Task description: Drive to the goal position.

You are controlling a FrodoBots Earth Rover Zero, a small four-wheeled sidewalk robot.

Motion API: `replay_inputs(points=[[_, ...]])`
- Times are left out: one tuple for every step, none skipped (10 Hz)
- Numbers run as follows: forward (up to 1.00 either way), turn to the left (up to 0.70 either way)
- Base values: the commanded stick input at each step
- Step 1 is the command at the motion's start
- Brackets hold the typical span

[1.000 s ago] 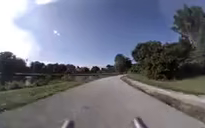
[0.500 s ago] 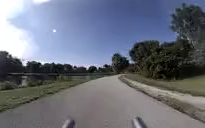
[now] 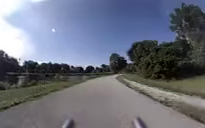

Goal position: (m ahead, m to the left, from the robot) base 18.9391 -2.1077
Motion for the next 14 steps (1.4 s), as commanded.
replay_inputs(points=[[0.85, 0.00], [0.85, 0.00], [0.85, 0.00], [0.85, 0.00], [0.85, 0.00], [0.85, 0.00], [0.85, 0.00], [0.85, 0.00], [0.85, 0.00], [0.85, 0.00], [0.85, 0.00], [0.85, 0.00], [0.85, 0.00], [0.85, 0.00]])
